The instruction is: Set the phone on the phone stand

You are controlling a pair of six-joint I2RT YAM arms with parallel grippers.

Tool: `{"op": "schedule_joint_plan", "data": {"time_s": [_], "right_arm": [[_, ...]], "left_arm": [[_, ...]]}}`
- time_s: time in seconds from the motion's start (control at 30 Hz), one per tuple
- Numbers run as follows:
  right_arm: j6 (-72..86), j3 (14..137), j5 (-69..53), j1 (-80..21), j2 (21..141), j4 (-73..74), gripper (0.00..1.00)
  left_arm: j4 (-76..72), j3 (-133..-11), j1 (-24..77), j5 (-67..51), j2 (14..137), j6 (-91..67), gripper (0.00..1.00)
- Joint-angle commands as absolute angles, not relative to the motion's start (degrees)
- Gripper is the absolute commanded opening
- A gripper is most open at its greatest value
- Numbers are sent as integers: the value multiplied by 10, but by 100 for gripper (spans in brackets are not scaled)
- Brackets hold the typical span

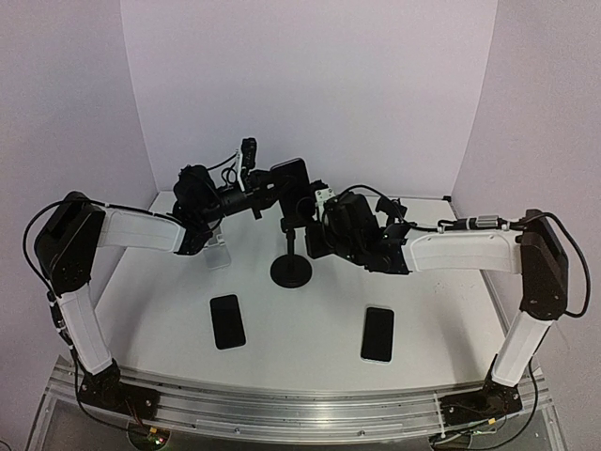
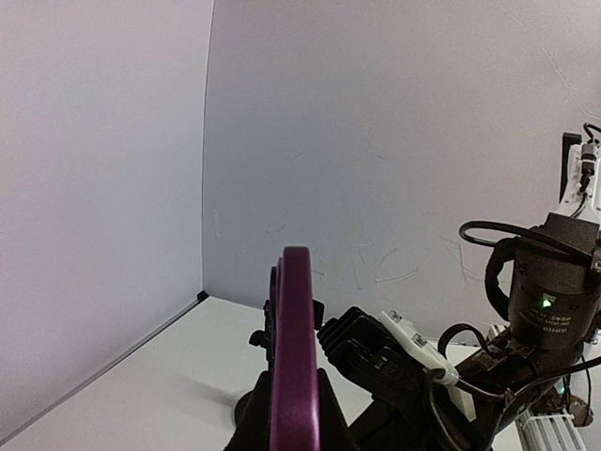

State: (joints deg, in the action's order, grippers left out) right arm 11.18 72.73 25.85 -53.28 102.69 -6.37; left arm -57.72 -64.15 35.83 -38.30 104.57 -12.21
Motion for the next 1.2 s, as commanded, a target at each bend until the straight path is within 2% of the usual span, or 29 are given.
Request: {"op": "schedule_joint_plan", "data": {"time_s": [0.0, 0.27, 0.5, 0.9, 1.17], "right_arm": [[114, 744, 238, -541, 1018, -120, 0], [118, 745, 256, -540, 1021, -120, 0], [143, 729, 262, -522, 1010, -113, 0], [143, 715, 258, -498, 985, -106, 0], [145, 727, 247, -487, 995, -106, 0]], "left_arm": [[-460, -611, 367, -421, 1075, -141, 0], [-333, -590, 367, -384, 1073, -117, 0], [-307, -578, 364, -333, 1071, -68, 0], [-218, -622, 338, -365, 1072, 29, 0], [-206, -627, 335, -391, 1064, 30, 0]]}}
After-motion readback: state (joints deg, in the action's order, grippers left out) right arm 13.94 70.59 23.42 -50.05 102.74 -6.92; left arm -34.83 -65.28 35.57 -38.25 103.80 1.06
